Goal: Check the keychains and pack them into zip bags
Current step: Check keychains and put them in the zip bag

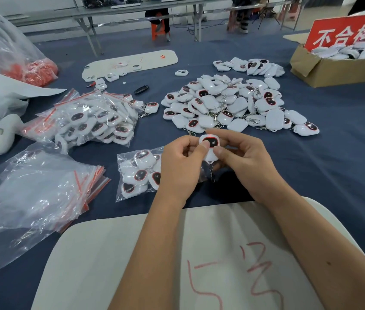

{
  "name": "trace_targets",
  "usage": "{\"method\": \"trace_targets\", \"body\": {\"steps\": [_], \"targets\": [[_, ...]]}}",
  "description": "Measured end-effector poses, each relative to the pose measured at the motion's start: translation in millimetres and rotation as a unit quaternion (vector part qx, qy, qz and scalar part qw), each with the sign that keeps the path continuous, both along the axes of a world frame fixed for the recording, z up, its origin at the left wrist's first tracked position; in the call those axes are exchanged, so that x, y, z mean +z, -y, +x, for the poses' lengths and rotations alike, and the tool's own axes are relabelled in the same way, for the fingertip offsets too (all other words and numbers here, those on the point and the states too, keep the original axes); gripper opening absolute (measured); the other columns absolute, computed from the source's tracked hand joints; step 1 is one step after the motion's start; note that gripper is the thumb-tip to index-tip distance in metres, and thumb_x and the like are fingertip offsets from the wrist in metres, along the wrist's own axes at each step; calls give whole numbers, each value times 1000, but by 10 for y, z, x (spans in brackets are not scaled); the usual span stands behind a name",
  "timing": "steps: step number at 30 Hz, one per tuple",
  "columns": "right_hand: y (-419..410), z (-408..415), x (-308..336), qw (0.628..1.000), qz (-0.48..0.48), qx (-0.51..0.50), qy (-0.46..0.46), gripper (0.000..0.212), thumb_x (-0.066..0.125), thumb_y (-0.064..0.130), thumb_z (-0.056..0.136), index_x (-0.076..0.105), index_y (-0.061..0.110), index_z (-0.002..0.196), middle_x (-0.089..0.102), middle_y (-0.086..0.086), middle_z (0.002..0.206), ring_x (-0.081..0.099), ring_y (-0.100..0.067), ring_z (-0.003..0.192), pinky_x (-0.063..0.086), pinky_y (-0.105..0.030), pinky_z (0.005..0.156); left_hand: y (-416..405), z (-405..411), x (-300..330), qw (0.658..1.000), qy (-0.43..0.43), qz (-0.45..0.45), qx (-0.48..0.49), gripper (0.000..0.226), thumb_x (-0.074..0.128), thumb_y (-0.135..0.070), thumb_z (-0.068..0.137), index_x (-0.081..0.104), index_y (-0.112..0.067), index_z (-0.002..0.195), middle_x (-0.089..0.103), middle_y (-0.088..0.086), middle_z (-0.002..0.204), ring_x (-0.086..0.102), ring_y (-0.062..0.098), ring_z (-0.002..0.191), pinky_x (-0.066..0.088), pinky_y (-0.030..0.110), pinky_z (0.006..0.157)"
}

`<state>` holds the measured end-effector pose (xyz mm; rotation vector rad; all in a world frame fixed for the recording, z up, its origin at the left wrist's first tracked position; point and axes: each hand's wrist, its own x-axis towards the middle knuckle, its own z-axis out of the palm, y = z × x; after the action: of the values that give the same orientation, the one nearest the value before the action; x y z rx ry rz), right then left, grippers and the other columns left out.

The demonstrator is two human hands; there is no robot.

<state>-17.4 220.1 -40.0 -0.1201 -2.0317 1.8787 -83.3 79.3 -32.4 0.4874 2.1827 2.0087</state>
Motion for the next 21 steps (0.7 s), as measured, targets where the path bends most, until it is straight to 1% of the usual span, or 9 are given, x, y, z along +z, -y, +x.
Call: {"method": "trace_targets", "body": {"steps": [2, 4, 5, 7, 10, 12, 14, 18, 21], "targets": [[3, 4, 5, 1000, -4, -9, 4, 24, 64, 6, 102, 78, 18, 117, 78, -8, 97, 72, -16, 77, 59, -25, 70, 6, 12, -4, 1000, -4, -2, -17, 13, 68, -19, 99, 75, -11, 91, 67, 17, 77, 57, 17, 68, 51, 36, 64], [5, 1, -5, 999, 14, -33, 17, 17, 67, 12, 101, 80, 21, 107, 79, -3, 89, 71, -13, 71, 57, -22, 67, 6, 13, -25, 999, -17, -20, -25, 13, 68, -19, 99, 74, -10, 90, 63, 7, 71, 54, 14, 66, 48, 30, 62], [6, -1, -13, 998, 28, -45, 20, 16, 68, 12, 100, 81, 21, 103, 79, -2, 85, 71, -10, 69, 56, -20, 66, 1, 14, -36, 999, -25, -28, -23, 12, 68, -18, 98, 74, -10, 91, 63, 5, 72, 54, 13, 66, 47, 29, 63], [14, -13, -17, 997, 42, -59, 19, 17, 69, 8, 99, 80, 20, 99, 78, 0, 81, 69, -6, 66, 54, -16, 63, -9, 22, -43, 998, -36, -37, -20, 10, 69, -16, 97, 75, -11, 92, 66, 7, 74, 56, 12, 68, 48, 28, 65], [14, -24, -14, 998, 21, -54, 20, 18, 68, 6, 99, 80, 19, 98, 78, -2, 82, 68, -7, 66, 54, -18, 63, -19, 33, -39, 998, -42, -41, -14, 9, 69, -16, 97, 76, -12, 93, 72, 11, 81, 59, 14, 70, 52, 32, 68], [4, -33, -19, 998, 11, -50, 24, 18, 69, 9, 99, 81, 21, 98, 78, -5, 83, 68, -11, 67, 56, -21, 65, -20, 28, -44, 998, -40, -39, -8, 10, 69, -17, 97, 76, -12, 93, 73, 11, 82, 63, 24, 71, 54, 39, 70], [1, -43, -28, 998, 18, -52, 22, 18, 69, 9, 98, 81, 22, 96, 77, -4, 80, 67, -10, 66, 55, -21, 65, -29, 31, -46, 998, -41, -41, -8, 9, 69, -17, 97, 75, -11, 93, 72, 13, 83, 66, 33, 76, 55, 44, 71], [2, -51, -29, 998, 10, -54, 19, 17, 70, 10, 98, 82, 22, 98, 78, -4, 83, 68, -9, 69, 56, -20, 65, -33, 30, -60, 998, -44, -32, 8, 6, 72, -17, 95, 73, -13, 91, 70, 4, 77, 65, 19, 71, 57, 39, 70], [-2, -48, -33, 998, 12, -57, 19, 16, 71, 9, 97, 82, 21, 97, 77, -3, 81, 67, -8, 69, 55, -20, 65, -18, 16, -60, 999, -46, -20, 7, 1, 75, -15, 92, 74, -15, 92, 70, 4, 77, 68, 25, 75, 61, 38, 68]]}}
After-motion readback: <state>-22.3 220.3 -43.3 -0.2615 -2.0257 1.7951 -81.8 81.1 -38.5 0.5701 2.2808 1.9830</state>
